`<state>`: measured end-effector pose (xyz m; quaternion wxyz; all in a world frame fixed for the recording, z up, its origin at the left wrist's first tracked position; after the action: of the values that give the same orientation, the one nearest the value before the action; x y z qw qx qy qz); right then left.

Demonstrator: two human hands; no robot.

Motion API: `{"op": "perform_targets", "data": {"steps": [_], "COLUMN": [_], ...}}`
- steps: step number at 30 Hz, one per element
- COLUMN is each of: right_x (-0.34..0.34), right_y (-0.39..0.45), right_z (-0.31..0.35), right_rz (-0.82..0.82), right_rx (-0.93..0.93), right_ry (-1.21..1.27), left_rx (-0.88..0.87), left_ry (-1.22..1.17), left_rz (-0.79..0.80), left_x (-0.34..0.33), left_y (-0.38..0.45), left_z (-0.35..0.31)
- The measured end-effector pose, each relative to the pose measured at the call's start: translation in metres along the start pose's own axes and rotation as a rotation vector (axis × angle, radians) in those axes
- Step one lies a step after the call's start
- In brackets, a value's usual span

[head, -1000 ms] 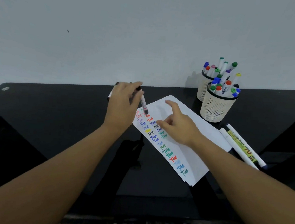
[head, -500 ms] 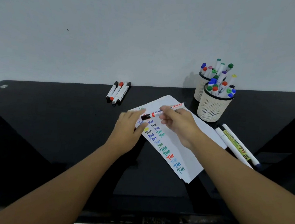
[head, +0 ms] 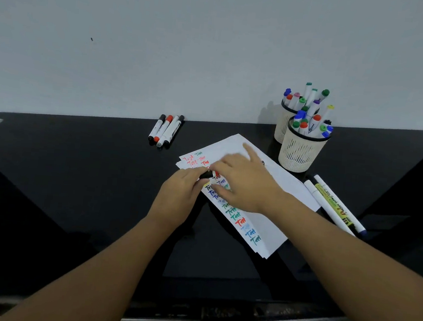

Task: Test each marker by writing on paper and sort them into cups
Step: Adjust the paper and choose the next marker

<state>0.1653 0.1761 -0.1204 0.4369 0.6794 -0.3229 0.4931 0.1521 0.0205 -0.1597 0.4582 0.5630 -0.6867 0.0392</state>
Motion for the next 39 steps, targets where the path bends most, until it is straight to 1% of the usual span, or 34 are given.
{"op": "perform_targets", "data": {"steps": [1, 2, 4, 6, 10, 13, 16, 19, 21, 24, 26, 28, 30, 31, 35, 39], "right_x": [-0.006, -0.008, -0.010, -0.012, -0.015, -0.012, -0.010, -0.011, -0.010, -0.007, -0.007, -0.013, -0.016, -0.018, -0.017, -0.015], "right_y": [0.002, 0.004, 0.005, 0.001, -0.001, -0.001, -0.005, -0.008, -0.010, -0.015, -0.017, -0.020, -0.024, -0.025, -0.038, -0.058], "right_z": [0.002, 0.002, 0.001, 0.001, 0.003, 0.002, -0.006, -0.005, -0.007, -0.019, -0.024, -0.027, -0.028, -0.029, -0.034, -0.036], "right_rz": [0.095, 0.152, 0.194, 0.207, 0.198, 0.191, 0.189, 0.216, 0.217, 0.189, 0.163, 0.143, 0.117, 0.106, 0.060, -0.078], "right_rx": [0.009, -0.007, -0.042, -0.020, 0.027, 0.043, 0.006, -0.041, -0.133, -0.295, -0.345, -0.447, -0.539, -0.553, -0.541, -0.584], "right_ry": [0.000, 0.037, 0.134, 0.134, 0.048, -0.005, -0.049, -0.029, 0.102, 0.435, 0.583, 0.765, 0.948, 1.008, 1.081, 1.121], "left_rx": [0.003, 0.010, 0.015, 0.010, 0.032, 0.016, 0.046, 0.055, 0.083, 0.135, 0.167, 0.179, 0.156, 0.133, 0.075, 0.074], "left_ry": [0.006, 0.007, 0.006, 0.018, 0.033, 0.047, 0.037, 0.047, 0.057, 0.124, 0.158, 0.161, 0.164, 0.168, 0.156, 0.140], "left_rz": [-0.007, -0.012, -0.011, 0.010, 0.052, 0.084, 0.117, 0.094, 0.039, -0.023, -0.029, -0.033, -0.032, -0.022, 0.038, 0.042], "left_x": [0.001, 0.001, 0.002, 0.000, -0.004, -0.005, -0.006, -0.006, -0.002, 0.001, -0.001, -0.003, -0.004, -0.005, -0.010, -0.012], "left_y": [-0.001, -0.001, -0.002, -0.002, -0.002, -0.002, -0.003, -0.002, -0.001, -0.001, -0.001, 0.000, 0.000, -0.001, 0.001, 0.003], "left_z": [0.000, -0.001, -0.003, -0.002, 0.001, -0.002, 0.000, 0.001, 0.002, 0.008, 0.011, 0.014, 0.014, 0.013, 0.012, 0.011]}}
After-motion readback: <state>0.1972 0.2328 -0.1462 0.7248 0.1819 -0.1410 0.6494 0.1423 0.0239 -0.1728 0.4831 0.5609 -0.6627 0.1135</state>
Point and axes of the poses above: each hand's wrist, its own y-axis towards the middle knuckle, its own x-axis out of the back of the hand, z = x × y, the point moved 6 cm from there along y, towards the middle knuckle, and after that the axes turned 7 degrees about -y, right-handed, at the moved point
